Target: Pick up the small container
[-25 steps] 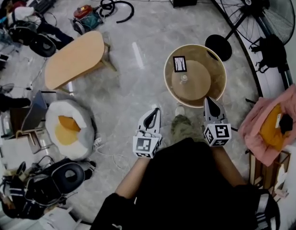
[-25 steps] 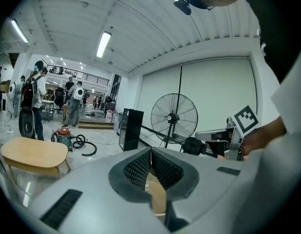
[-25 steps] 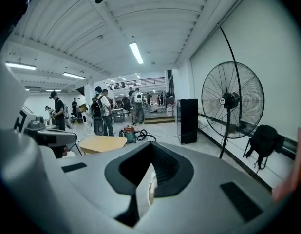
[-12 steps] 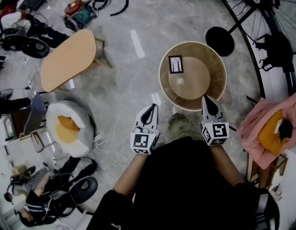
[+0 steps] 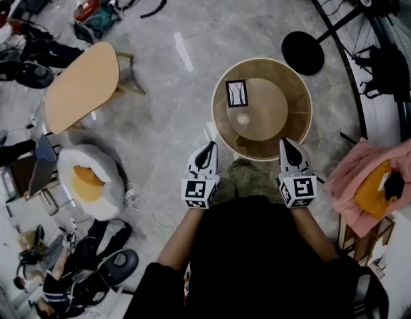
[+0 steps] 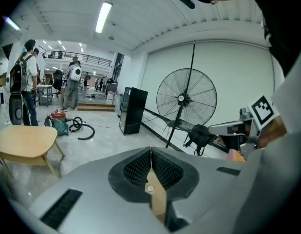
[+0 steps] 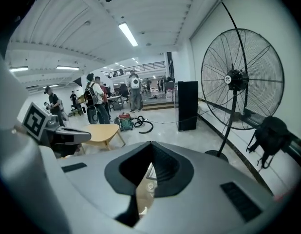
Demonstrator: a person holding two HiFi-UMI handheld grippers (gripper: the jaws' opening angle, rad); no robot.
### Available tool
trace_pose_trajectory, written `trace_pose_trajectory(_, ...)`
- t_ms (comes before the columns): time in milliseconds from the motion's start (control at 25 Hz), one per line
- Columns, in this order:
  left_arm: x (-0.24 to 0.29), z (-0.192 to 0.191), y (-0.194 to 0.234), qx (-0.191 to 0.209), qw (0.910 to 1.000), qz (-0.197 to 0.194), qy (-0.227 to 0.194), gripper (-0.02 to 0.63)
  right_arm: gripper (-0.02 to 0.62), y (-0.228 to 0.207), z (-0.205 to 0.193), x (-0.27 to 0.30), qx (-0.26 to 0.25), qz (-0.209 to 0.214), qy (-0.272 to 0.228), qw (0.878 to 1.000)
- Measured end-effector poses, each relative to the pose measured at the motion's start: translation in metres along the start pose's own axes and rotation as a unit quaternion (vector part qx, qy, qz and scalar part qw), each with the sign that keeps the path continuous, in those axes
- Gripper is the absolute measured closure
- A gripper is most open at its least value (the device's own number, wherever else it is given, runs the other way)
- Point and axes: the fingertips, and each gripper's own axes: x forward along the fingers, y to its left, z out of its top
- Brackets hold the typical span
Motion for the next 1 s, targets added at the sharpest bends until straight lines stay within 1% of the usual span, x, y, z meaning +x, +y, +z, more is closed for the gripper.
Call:
trace_pose_trajectory(80, 0.015, -0.013, 0.008, -0.003, 0.9999, -0.005, 0.013, 0.586, 0.574, 0.006, -0.015, 0.005, 0.008, -0.001, 0.015, 1.000)
trace_pose_trajectory(120, 0.023, -0.021, 0.011, 0.002, 0.9998, -0.011, 0.018, 0.586, 0.574, 0.010, -0.022, 0.009, 0.008, 0.001, 0.020, 1.000)
trace_pose_trajectory(200, 0.044, -0.040, 0.013, 0.013, 0.9992, -0.028, 0.026, 0.584, 0.574, 0.016, -0.034, 0.018, 0.008, 0.002, 0.026, 1.000)
trace_pose_trajectory(360, 0.078, -0.081, 0.015, 0.020, 0.9969, -0.065, 0.041, 0.584, 0.574, 0.017, -0.060, 0.020, 0.036, -0.013, 0.034, 0.999)
trace_pose_trajectory(480, 0.105, -0.113, 0.018, 0.026, 0.9959, -0.070, 0.050, 0.584, 0.574, 0.012, -0.094, 0.027, 0.037, -0.022, 0.059, 0.997)
trace_pose_trajectory(560, 0.122, -0.136, 0.026, 0.031, 0.9953, -0.070, 0.060, 0.584, 0.574, 0.009, -0.117, 0.036, 0.050, -0.031, 0.073, 0.996)
trace_pose_trajectory(640, 0.141, -0.160, 0.032, 0.029, 0.9941, -0.074, 0.074, 0.584, 0.574, 0.006, -0.134, 0.047, 0.055, -0.035, 0.083, 0.994)
trace_pose_trajectory(760, 0.163, -0.202, 0.034, 0.012, 0.9902, -0.091, 0.105, 0.584, 0.574, 0.006, -0.155, 0.059, 0.047, -0.030, 0.101, 0.993)
trace_pose_trajectory(840, 0.174, -0.229, 0.037, 0.011, 0.9877, -0.099, 0.120, 0.584, 0.574, 0.005, -0.171, 0.067, 0.042, -0.028, 0.107, 0.993)
trace_pose_trajectory(1000, 0.186, -0.267, 0.032, 0.058, 0.9807, -0.131, 0.133, 0.580, 0.574, 0.000, -0.207, 0.080, 0.046, -0.031, 0.115, 0.992)
